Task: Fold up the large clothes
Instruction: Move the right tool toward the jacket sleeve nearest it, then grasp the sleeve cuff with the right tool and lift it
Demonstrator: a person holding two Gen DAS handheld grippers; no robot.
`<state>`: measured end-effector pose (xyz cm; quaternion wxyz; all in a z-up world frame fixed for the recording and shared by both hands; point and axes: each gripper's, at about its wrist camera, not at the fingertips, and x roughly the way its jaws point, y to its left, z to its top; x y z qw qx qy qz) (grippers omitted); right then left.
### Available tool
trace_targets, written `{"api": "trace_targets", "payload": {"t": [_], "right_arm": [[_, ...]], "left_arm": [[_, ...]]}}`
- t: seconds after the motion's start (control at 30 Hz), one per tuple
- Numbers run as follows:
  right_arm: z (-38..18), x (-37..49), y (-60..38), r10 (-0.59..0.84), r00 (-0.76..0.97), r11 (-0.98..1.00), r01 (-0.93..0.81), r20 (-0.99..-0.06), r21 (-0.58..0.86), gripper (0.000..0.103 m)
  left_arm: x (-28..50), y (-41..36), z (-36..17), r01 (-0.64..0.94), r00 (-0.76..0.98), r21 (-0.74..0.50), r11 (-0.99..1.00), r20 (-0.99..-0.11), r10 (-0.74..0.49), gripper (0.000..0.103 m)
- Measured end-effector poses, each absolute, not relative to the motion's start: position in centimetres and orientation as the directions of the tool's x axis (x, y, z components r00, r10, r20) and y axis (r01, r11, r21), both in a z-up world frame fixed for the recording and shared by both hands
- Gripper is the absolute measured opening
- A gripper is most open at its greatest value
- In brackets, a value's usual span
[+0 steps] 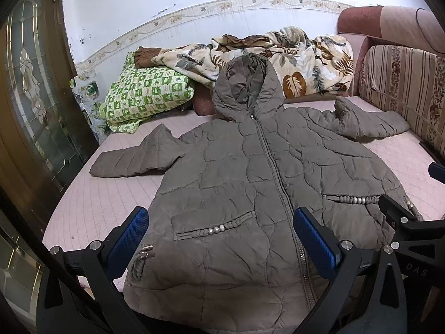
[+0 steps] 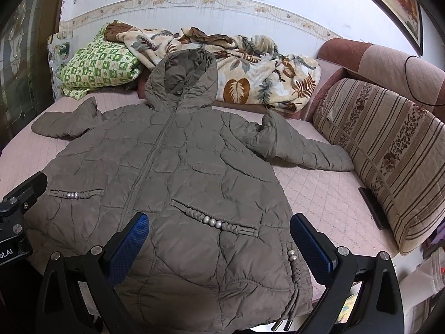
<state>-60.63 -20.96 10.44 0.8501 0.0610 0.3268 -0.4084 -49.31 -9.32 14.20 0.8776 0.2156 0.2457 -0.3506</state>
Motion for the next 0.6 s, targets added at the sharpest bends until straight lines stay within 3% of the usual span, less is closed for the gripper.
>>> {"api": "trace_targets", "payload": {"t": [0.3,0.47,0.6], "right_arm": [[9.8,-60.6,-22.1,-0.635,0.459,0.669,0.729,-0.621,-0.146,0.102],[9.9,-62.9,-27.2,-0.487,0.557,0.695,0.714,-0.673,0.087,0.102],[10.8,-66.9,-33.5,-0.458,0.592,0.602,0.755,-0.663,0.258,0.102]], "left_arm": [[-48.3,-10.3,13.8,0.727,0.630,0.220,0.650,-0.591,-0.504,0.103],[-45.1,-12.6,14.6,0.716,0.642,0.208,0.667,-0.572,-0.511,0.103],[-41.4,-15.8,14.6,0.698,0.651,0.185,0.692,-0.567,-0.504,0.103]]}}
